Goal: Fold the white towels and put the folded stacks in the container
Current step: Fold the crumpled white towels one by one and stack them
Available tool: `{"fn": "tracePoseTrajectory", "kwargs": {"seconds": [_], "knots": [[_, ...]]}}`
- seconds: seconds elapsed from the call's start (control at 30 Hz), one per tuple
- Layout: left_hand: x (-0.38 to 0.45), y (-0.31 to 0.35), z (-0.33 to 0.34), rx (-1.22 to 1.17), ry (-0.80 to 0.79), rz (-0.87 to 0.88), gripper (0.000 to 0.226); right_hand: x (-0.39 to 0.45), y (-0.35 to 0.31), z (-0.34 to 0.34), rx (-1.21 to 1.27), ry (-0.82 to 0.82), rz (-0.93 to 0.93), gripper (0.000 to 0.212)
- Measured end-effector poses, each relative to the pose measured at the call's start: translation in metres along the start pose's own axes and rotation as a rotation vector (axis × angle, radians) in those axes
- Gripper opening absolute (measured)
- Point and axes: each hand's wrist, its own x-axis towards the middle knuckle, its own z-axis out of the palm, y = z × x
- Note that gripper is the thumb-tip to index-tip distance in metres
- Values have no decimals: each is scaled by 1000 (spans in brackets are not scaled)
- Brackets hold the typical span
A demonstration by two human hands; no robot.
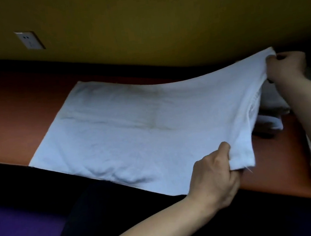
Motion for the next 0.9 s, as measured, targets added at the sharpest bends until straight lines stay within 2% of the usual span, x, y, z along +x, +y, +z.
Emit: {"fn": "tracePoseTrajectory", "kwargs": {"seconds": [0.07,0.17,0.3,0.43,0.73,0.9], "knots": [[-3,4,-5,-83,59,-2,23,-1,-7,-9,39,-4,31,37],[-12,-6,-20,-196,161,-31,34,-11,-19,-4,73,-55,29,39],[-27,-44,-57,-171,322,-69,29,-34,-43,30,55,-139,18,37],[-42,-90,-101,-188,426,-241,19,-70,-79,81,48,-241,-17,34],[-84,-160,-210,-329,734,-532,55,-176,-182,224,155,-445,-42,21],[-102,-217,-246,-292,848,-638,45,-214,-212,300,194,-528,-57,31]]}}
